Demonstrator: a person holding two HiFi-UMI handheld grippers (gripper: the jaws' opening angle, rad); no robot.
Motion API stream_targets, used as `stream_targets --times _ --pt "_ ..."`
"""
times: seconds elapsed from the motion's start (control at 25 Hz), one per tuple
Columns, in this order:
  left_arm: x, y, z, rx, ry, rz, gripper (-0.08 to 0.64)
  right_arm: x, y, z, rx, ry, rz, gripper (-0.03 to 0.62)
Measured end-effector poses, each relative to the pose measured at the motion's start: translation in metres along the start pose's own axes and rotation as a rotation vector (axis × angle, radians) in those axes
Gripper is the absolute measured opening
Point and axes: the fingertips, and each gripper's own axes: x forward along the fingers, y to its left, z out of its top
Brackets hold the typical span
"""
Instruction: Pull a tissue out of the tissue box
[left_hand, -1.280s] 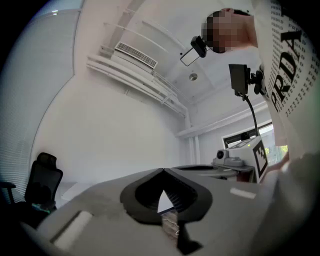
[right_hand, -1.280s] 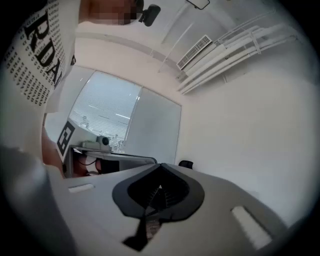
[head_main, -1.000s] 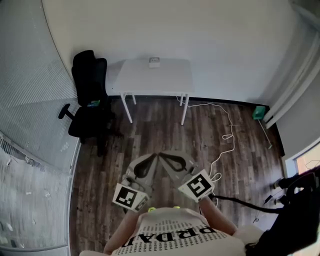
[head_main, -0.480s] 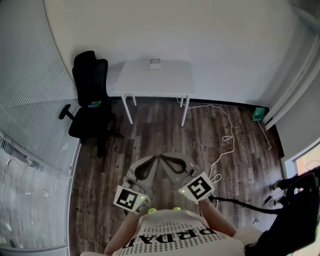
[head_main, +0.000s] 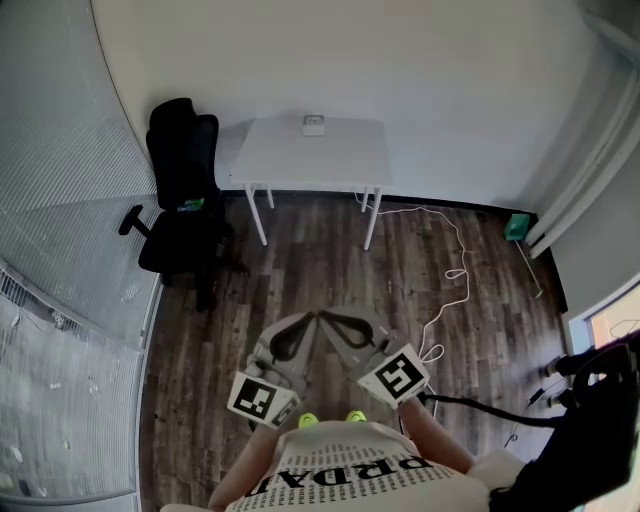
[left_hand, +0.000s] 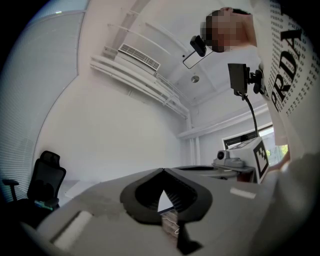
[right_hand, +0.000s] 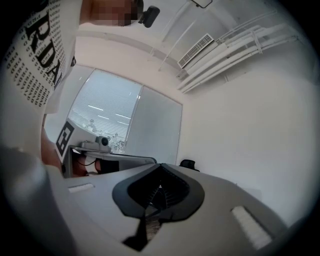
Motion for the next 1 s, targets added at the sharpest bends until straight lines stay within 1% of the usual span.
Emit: stream_targets --times 0.08,0.4,0.72,0.88,1.0 --pt "-0.003 0.004 0.005 -0.031 -0.015 0.005 -0.009 0.005 0.004 0.001 -0.002 -0.004 -0.002 0.006" --pt "-0.027 0.014 0.010 -0.016 -0.018 -0.020 -0.009 0.021 0.025 0.006 -0.014 -0.006 -0.017 0.006" --pt "-0.052 0.023 0.008 -0.021 -0.013 -0.051 -0.009 0.033 0.048 0.001 0.008 -0.001 -0.056 0.006" --pt "-0.054 0.025 0.006 -0.027 -0.017 -0.053 -0.009 0.035 0.050 -0.001 0.002 0.003 -0.049 0.006" --pt "-0.051 0.027 0.003 -0.039 -0.016 -0.046 -0.009 0.036 0.047 -0.005 0.000 0.025 -0.039 0.006"
